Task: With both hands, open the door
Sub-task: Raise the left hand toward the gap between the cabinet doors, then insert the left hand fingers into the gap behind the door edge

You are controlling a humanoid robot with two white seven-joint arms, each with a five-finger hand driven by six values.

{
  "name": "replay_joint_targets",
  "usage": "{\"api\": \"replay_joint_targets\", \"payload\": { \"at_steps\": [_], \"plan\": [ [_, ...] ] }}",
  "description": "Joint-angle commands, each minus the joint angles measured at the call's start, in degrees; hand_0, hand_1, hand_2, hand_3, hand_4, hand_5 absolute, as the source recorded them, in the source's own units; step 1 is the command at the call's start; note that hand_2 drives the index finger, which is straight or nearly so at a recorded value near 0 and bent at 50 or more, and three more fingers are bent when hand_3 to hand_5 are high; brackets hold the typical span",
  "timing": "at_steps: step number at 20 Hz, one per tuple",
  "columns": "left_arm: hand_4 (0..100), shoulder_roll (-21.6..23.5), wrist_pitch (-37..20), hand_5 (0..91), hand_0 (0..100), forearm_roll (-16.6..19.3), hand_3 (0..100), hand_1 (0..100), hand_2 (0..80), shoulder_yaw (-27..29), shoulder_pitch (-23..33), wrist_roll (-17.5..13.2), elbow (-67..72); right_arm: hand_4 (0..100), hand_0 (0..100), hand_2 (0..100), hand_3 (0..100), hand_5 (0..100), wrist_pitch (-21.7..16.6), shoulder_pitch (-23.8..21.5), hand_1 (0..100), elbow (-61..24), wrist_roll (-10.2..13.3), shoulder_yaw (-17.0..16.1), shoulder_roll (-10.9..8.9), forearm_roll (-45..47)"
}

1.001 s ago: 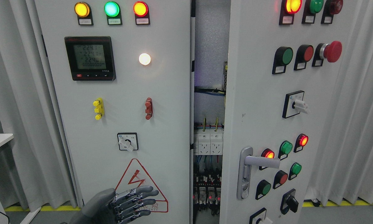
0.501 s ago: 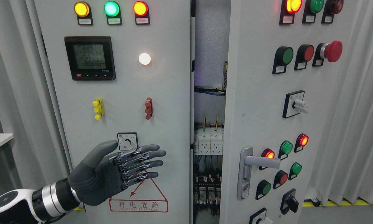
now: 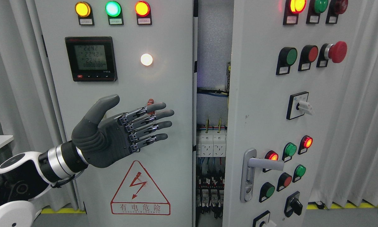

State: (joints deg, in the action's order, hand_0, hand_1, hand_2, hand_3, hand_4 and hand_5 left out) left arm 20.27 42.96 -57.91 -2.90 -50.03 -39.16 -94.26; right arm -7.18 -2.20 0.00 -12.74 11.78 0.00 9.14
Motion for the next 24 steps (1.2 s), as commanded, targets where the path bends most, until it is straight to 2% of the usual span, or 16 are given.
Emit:
{"api": "replay_joint_targets", "payload": {
  "at_steps": [1,5,7,10,15,17,24],
  "plan": [
    [4,-1.99,-1.65,0.0,30,-4.58,3,0,2.9,-8.86,-6.92,0.31,11.54,0,22,0,0,0,-0.03,0.0,0,1.32,-0.01,0.0,-0.18,0.0],
    [4,-1.9,-1.83,0.0,30,-5.46,3,0,2.9,-13.87,-8.86,-1.44,12.52,0,22,0,0,0,-0.03,0.0,0,1.32,-0.01,0.0,-0.18,0.0],
    [4,-1.64,-2.27,0.0,30,-5.46,3,0,2.8,-18.08,-10.79,-2.24,12.87,0,22,0,0,0,-0.03,0.0,0,1.32,-0.01,0.0,-0.18,0.0],
    [4,-1.46,-6.47,0.0,30,-6.42,3,0,2.8,-23.8,-13.15,-2.24,14.28,0,22,0,0,0,-0.03,0.0,0,1.32,-0.01,0.0,-0.18,0.0],
    [4,-1.2,-11.66,0.0,30,-12.92,3,0,2.8,-32.41,-20.27,-2.24,18.14,0,22,0,0,0,-0.03,0.0,0,1.32,-0.01,0.0,-0.18,0.0],
    [4,-1.2,-14.91,0.0,30,-14.16,3,0,2.8,-36.89,-21.69,-2.24,18.24,0,22,0,0,0,-0.03,0.0,0,1.41,-0.01,0.0,-0.18,0.0],
    [4,0.21,-15.98,0.0,30,-15.04,3,0,2.8,-38.58,-21.6,-2.33,18.06,0,22,0,0,0,-0.03,0.0,0,1.32,-0.01,0.0,-0.18,0.0]
  ]
}}
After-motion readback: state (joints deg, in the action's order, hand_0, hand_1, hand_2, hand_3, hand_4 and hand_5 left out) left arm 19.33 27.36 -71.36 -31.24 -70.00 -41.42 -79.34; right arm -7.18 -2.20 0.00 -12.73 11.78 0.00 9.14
